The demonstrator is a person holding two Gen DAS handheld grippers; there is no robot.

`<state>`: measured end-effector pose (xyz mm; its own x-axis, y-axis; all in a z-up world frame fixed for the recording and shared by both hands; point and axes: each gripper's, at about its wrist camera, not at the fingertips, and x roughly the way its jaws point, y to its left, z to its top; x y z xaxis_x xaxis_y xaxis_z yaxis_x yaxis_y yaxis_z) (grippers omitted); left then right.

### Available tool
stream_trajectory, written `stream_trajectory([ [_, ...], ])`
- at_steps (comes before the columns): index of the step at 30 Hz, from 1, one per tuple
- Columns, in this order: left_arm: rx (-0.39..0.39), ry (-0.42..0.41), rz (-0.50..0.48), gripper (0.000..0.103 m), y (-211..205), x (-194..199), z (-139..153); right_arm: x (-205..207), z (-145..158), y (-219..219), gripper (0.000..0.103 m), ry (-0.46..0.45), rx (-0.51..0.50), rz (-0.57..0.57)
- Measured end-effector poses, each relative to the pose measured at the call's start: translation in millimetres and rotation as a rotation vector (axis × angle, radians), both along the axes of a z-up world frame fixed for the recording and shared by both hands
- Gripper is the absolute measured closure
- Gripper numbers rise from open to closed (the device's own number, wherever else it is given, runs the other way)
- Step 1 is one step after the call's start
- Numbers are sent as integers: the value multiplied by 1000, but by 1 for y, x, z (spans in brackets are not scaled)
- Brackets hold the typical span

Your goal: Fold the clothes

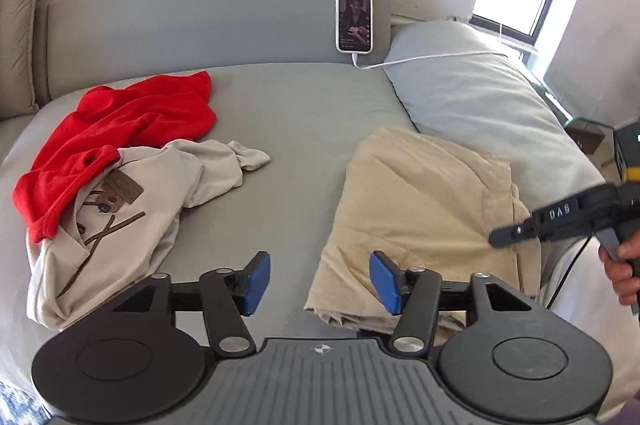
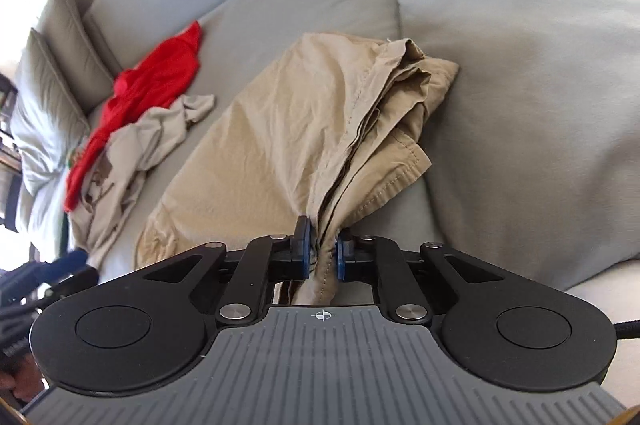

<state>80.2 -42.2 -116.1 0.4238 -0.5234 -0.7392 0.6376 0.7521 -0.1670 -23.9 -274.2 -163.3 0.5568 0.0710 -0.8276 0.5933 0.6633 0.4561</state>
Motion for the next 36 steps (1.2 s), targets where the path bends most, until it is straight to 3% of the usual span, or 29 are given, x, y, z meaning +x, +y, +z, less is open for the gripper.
stream_trajectory([
  [2, -42, 84, -11, 33, -11, 20, -13, -5, -13, -9, 91, 7, 53, -31],
  [5, -23, 193, -17, 34, -33, 45, -38, -5, -24, -7, 89, 16, 48, -47],
  [8, -30, 327, -42, 40, -50, 61, -60, -6, -25, -4, 88, 13, 32, -50],
  [10, -47, 399, -26, 50, -55, 64, -67, -7, -26, -4, 88, 8, 34, -53],
  [12, -25, 378, -40, 68, -61, 57, -64, -8, -26, -4, 88, 6, 31, -55],
  [14, 3, 287, -58, 79, -63, 41, -51, -7, -23, -1, 88, 7, 10, -58],
  [17, 26, 165, -40, 84, -58, 11, -30, 2, -9, 10, 90, 12, -97, -44],
  [20, 6, 123, 34, 84, -40, -15, -17, 18, 16, 24, 92, -18, -246, 2],
  [24, -34, 221, 132, 83, -18, -12, -32, 49, 41, 40, 92, -39, -357, 93],
  [26, -27, 295, 170, 77, -13, 0, -51, 66, 35, 41, 92, -9, -341, 113],
  [28, -45, 321, 181, 73, -8, 7, -60, 82, 11, 33, 91, 68, -262, 106],
  [30, -29, 286, 146, 72, -8, 3, -54, 85, -7, 27, 86, 114, -219, 75],
  [33, 30, 198, 102, 65, -7, -6, -40, 82, -8, 26, 82, 102, -189, 40],
  [36, 86, 48, 100, 60, 2, -24, -18, 68, 0, 24, 60, 113, -187, 55],
])
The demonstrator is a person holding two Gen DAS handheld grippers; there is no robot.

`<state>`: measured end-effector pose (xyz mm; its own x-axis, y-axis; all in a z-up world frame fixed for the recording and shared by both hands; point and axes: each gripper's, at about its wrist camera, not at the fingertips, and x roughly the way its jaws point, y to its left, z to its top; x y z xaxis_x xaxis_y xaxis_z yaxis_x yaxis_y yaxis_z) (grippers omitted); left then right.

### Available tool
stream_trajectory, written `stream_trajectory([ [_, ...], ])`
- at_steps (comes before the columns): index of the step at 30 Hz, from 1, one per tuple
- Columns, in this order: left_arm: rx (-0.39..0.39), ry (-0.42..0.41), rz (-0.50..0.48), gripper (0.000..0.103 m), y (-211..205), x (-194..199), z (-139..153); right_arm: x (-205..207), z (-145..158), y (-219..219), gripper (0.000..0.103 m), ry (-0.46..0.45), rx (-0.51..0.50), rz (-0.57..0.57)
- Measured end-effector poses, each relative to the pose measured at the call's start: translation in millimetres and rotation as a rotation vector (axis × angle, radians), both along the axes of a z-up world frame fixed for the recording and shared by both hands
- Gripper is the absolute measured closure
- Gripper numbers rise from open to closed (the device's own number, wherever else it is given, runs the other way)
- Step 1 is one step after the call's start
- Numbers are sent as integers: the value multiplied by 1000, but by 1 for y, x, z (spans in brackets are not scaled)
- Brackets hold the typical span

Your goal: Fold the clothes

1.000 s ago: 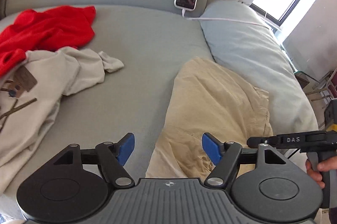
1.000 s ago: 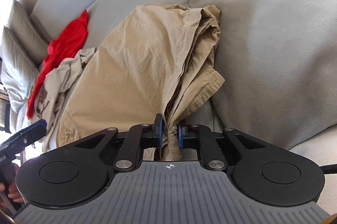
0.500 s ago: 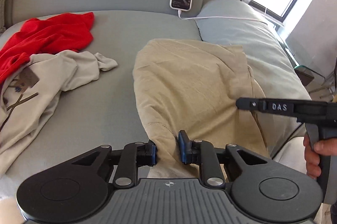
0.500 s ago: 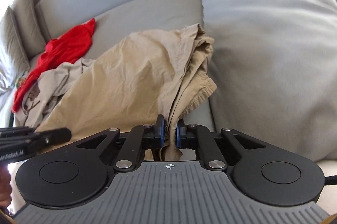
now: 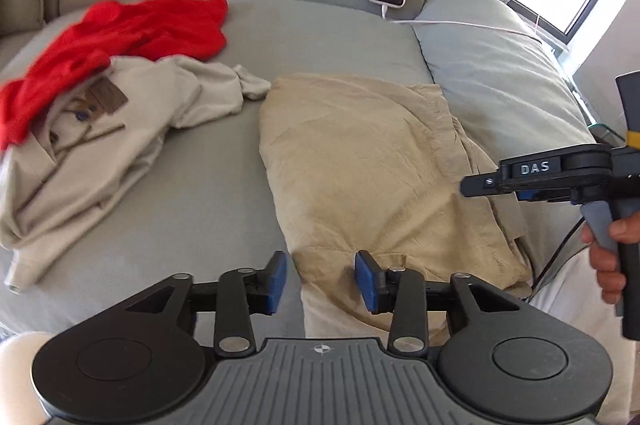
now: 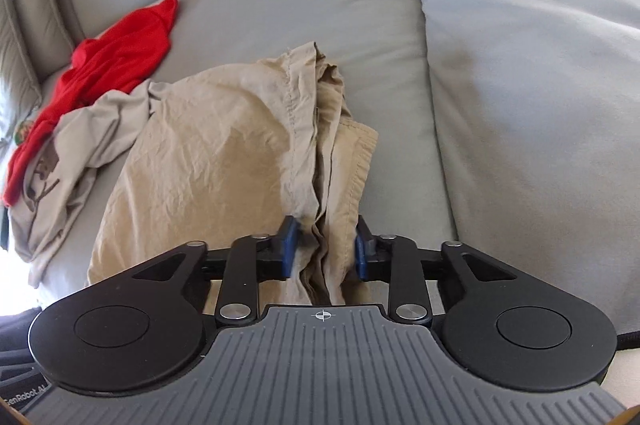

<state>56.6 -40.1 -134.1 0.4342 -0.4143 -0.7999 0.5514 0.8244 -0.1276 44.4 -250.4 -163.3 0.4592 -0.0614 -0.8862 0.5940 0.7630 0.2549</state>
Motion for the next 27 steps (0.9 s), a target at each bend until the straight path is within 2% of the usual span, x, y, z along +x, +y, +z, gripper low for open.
stream_trajectory([
  [3, 8, -154, -25, 57, 7, -20, 25, -28, 16, -1, 55, -50, -3, 4],
  [5, -10, -237, -48, 58, 10, -31, 37, -49, 29, -2, 44, -89, -6, 5],
  [6, -9, -277, -60, 59, 6, -36, 40, -59, 36, -2, 38, -105, -17, 2],
  [7, -5, -309, -72, 60, 1, -39, 42, -66, 42, -1, 37, -119, -32, 2],
  [8, -1, -323, -83, 67, -5, -41, 42, -71, 48, 2, 37, -136, -50, 12],
  [9, 6, -311, -86, 85, -11, -41, 40, -76, 54, 6, 40, -156, -70, 26],
  [10, 14, -276, -83, 91, -17, -38, 37, -78, 60, 12, 56, -176, -96, 50],
  [11, 21, -240, -75, 93, -23, -36, 32, -79, 64, 21, 69, -195, -129, 80],
  [12, 28, -208, -65, 95, -28, -36, 28, -79, 67, 31, 88, -205, -161, 116],
  [16, 116, -202, -139, 96, -55, -48, 2, -67, 60, 70, 90, -184, -213, 277],
  [19, 171, -110, -198, 103, -68, -54, -29, -57, 35, 92, 88, -89, -212, 383],
  [21, 212, -139, -233, 103, -71, -64, -44, -53, 15, 103, 88, -7, -229, 434],
  [23, 235, -162, -255, 103, -71, -70, -43, -61, 4, 105, 89, 14, -253, 430],
  [25, 234, -152, -259, 103, -68, -70, -37, -67, 6, 102, 89, 15, -241, 410],
  [27, 175, -152, -253, 103, -62, -72, -23, -73, 12, 97, 88, 14, -222, 390],
])
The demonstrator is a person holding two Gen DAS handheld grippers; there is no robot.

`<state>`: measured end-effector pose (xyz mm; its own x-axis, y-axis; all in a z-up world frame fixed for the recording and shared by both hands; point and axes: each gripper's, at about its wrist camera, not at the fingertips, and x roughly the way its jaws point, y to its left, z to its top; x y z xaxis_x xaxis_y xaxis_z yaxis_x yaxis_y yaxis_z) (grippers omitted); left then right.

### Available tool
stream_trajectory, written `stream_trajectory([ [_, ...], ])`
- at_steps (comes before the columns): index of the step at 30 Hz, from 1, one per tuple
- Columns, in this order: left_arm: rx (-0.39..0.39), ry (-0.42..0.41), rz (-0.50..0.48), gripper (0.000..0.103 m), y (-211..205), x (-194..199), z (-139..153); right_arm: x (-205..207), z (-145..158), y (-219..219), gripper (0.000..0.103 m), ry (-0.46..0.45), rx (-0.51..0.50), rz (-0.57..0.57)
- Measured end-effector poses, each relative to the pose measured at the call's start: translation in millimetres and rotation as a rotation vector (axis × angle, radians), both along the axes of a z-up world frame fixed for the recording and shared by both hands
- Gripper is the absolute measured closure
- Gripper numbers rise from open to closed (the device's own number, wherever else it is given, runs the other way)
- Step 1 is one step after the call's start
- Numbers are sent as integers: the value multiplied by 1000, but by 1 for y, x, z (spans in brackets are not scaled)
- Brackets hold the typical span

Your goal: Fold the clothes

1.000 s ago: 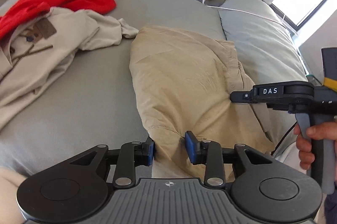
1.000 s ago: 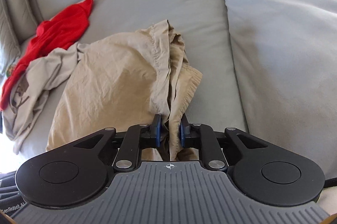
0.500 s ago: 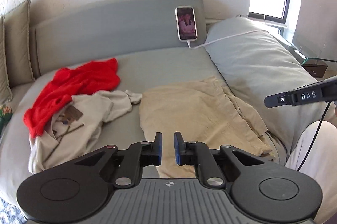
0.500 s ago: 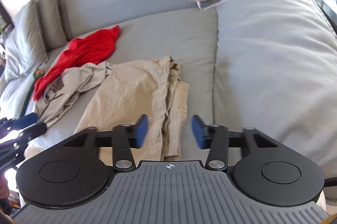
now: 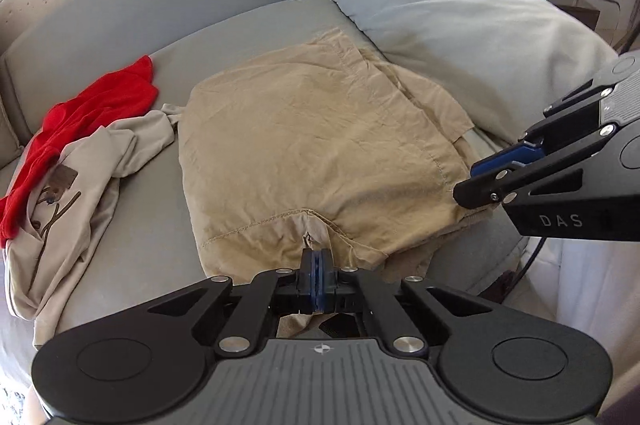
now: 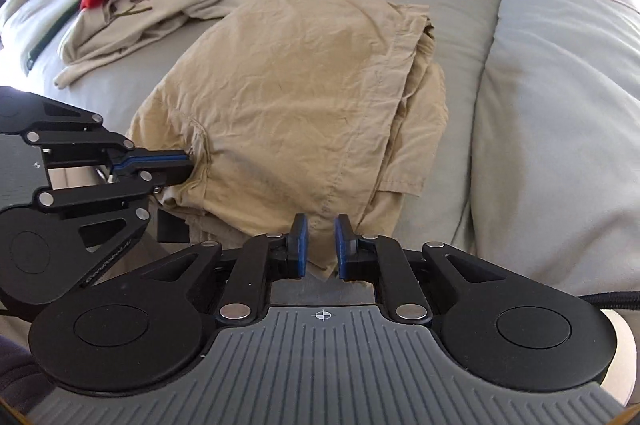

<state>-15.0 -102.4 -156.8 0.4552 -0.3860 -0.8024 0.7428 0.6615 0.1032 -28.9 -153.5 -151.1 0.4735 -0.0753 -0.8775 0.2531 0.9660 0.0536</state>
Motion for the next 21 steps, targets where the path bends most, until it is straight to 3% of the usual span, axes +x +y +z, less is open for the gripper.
stream_trajectory([
  [3, -109, 17, -30, 102, 0, -3, 15, -8, 16, -3, 83, -45, 3, -10],
  [5, -120, 23, -61, 102, -10, -2, 9, -11, 25, -3, 83, -98, 0, -9],
  [8, -80, 107, -67, 102, -24, 3, -20, -5, 25, -9, 83, -160, 26, -34],
  [11, -104, 177, -38, 103, -23, 11, -28, 10, 2, -21, 84, -108, 53, -74],
  [13, -93, 197, -45, 103, -22, 11, -21, 15, -16, -26, 85, -37, 62, -96],
  [16, -96, 161, -74, 101, -16, 7, 5, 12, -6, -30, 85, -35, 87, -98],
  [18, -123, 140, -75, 91, -9, 9, 24, 10, 8, -34, 83, -49, 81, -87],
  [20, -166, 137, -37, 88, -2, 19, 42, 5, 25, -39, 76, -94, 57, -88],
  [21, -190, 138, -10, 88, 2, 27, 49, 4, 32, -42, 68, -111, 42, -91],
])
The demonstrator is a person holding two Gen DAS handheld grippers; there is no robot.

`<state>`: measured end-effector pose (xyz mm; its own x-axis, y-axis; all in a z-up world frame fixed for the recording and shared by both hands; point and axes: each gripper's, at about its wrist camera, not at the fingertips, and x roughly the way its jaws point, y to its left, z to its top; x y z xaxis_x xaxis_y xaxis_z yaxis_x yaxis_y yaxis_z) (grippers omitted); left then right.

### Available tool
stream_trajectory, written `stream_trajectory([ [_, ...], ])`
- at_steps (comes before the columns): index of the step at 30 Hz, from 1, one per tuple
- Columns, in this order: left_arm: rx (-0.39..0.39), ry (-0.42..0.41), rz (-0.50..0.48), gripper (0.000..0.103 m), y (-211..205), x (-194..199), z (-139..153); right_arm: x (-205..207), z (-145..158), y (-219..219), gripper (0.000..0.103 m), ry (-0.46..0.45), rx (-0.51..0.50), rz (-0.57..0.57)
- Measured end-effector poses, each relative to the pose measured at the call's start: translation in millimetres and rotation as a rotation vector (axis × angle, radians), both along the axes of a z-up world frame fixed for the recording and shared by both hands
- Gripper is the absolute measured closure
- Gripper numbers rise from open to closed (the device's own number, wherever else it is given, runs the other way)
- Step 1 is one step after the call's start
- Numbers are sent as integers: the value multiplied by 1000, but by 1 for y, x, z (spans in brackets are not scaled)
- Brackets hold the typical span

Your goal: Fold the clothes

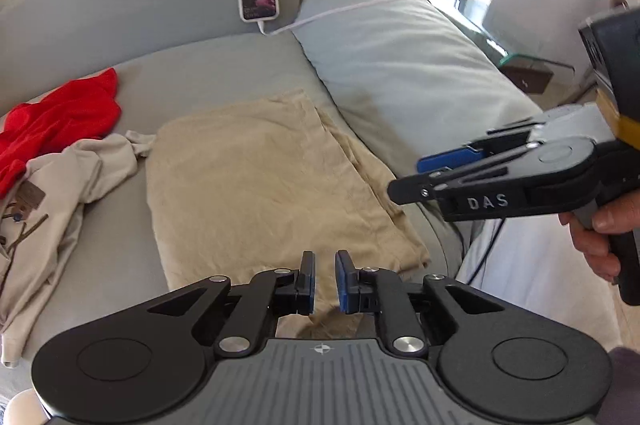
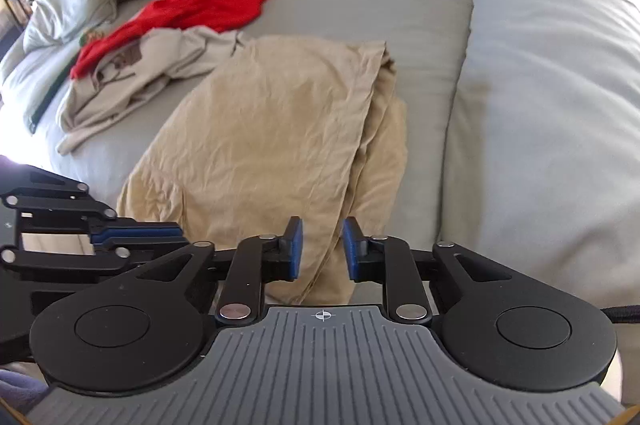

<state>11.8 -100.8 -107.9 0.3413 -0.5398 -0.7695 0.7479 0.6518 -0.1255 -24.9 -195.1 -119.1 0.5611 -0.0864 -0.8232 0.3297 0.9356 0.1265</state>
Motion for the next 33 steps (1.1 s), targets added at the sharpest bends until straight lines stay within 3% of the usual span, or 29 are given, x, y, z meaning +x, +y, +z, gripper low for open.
stream_trajectory([
  [2, -36, 6, 60, 87, 4, 20, 8, 0, 13, -7, 58, -26, -33, -12],
  [7, -17, 35, 158, 90, -2, 78, -18, 18, 23, -28, 58, -28, -77, -47],
  [9, 25, 61, 134, 101, -11, 87, -39, 27, 20, -35, 58, -38, -67, -68],
  [12, 73, 55, 69, 103, -24, 84, -64, 45, 13, -44, 58, -59, -63, -95],
  [14, 82, 8, 41, 103, -29, 76, -67, 59, 9, -48, 58, -76, -61, -102],
  [17, 69, 26, 38, 103, -31, 76, -68, 80, 4, -56, 59, -114, -48, -100],
  [20, 63, 39, 33, 103, -32, 79, -70, 107, -6, -59, 58, -139, -9, -63],
  [24, 73, 27, 21, 103, -36, 76, -71, 147, -24, -40, 59, -148, -3, 82],
  [26, 71, 31, 19, 103, -35, 77, -72, 163, -37, -27, 61, -119, -56, 149],
  [29, 64, 42, 22, 103, -35, 78, -73, 179, -64, -27, 63, -20, -207, 159],
  [30, 65, 40, 21, 103, -35, 77, -72, 179, -68, -39, 68, -16, -196, 116],
  [32, 73, 27, 16, 103, -35, 75, -73, 173, -65, -67, 102, -29, -111, 13],
  [33, 75, 22, 15, 103, -36, 74, -73, 169, -61, -78, 103, -29, -101, -48],
])
